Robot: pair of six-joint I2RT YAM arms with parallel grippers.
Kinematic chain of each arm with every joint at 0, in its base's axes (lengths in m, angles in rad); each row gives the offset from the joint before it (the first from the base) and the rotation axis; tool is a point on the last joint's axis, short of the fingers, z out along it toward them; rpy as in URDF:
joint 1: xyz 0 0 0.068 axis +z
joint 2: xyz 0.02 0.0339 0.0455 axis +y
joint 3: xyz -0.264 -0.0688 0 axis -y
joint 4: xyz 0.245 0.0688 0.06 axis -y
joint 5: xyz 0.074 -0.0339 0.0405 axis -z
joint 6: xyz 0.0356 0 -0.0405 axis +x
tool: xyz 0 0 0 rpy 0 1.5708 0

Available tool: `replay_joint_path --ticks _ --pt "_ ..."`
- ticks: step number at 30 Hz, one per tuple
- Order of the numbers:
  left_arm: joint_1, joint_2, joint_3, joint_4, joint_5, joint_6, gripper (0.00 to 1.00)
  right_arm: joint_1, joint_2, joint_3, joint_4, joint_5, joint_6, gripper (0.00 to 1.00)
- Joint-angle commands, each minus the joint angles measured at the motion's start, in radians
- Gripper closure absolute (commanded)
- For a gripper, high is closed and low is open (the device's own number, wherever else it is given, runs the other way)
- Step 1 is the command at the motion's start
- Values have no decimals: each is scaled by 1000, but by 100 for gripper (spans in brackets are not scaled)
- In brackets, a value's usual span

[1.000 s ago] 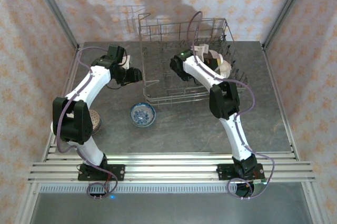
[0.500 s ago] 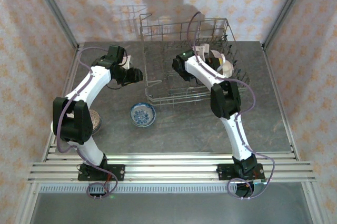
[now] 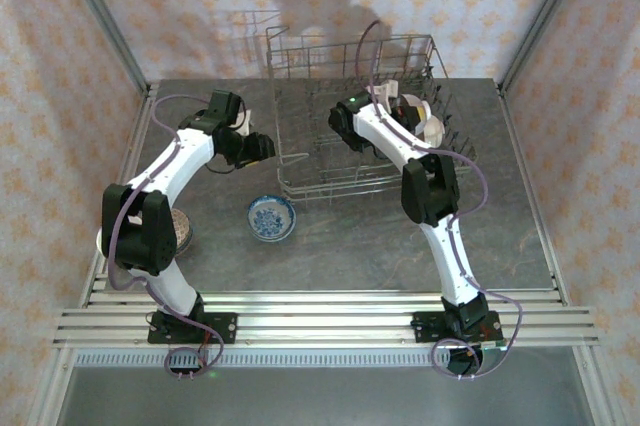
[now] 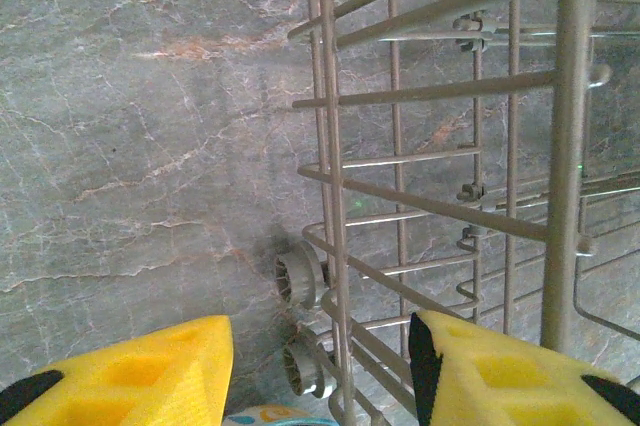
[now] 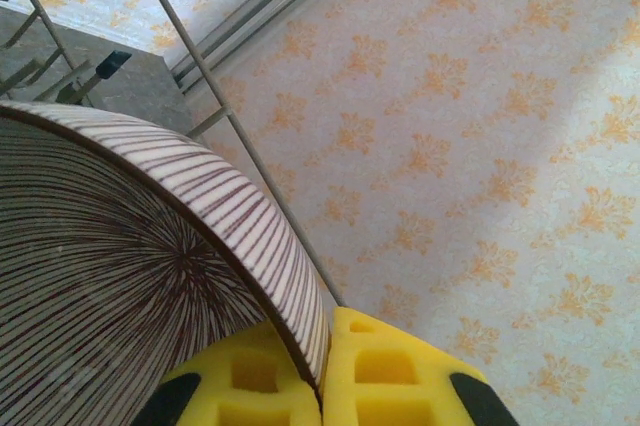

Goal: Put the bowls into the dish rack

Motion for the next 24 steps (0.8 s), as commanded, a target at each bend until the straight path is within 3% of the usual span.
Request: replay_joint_path --ticks 1,24 --pt "-31 -19 -16 27 32 -9 50 -45 -63 -21 -157 55 -17 100" --pt "-97 -15 -31 38 68 -32 54 -109 -93 -109 -158 57 -51 100"
